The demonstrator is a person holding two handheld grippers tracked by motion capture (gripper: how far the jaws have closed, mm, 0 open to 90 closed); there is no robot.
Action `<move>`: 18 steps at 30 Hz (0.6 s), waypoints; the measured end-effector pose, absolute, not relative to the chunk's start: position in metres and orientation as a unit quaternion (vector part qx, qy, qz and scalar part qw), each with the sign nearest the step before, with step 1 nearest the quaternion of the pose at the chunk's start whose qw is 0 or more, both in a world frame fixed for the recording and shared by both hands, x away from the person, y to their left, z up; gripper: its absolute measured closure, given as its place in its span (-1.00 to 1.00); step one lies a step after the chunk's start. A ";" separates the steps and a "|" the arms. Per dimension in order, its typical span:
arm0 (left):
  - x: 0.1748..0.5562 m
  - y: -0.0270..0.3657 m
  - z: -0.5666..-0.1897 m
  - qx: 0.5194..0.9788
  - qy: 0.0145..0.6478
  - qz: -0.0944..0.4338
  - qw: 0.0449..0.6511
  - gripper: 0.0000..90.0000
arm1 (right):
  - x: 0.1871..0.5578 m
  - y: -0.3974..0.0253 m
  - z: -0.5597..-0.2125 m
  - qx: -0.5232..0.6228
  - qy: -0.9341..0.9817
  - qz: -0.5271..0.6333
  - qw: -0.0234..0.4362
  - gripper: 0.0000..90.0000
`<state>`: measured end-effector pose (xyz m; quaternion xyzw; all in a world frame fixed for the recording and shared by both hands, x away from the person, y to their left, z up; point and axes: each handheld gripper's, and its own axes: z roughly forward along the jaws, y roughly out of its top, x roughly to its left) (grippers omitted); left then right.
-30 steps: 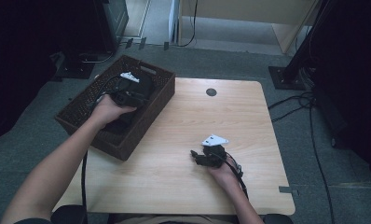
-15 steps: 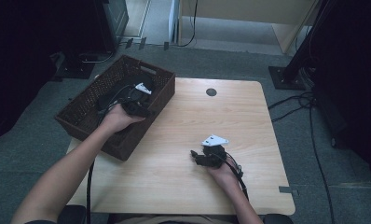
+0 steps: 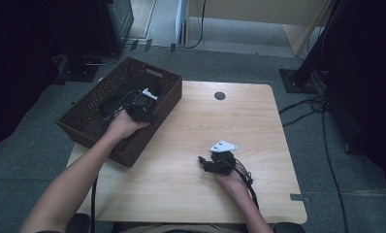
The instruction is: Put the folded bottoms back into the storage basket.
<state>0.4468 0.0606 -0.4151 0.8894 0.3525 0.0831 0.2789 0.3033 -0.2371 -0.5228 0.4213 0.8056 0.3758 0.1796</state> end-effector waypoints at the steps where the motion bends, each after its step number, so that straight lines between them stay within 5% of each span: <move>1: 0.447 0.062 -0.415 0.887 0.356 0.081 0.282 0.68 | 0.303 -0.237 -0.523 0.421 0.806 0.375 0.179 -0.20; 18: 0.459 0.108 -0.414 0.852 0.434 0.113 0.271 0.69 | 0.303 -0.237 -0.523 0.421 0.806 0.375 0.180 -0.20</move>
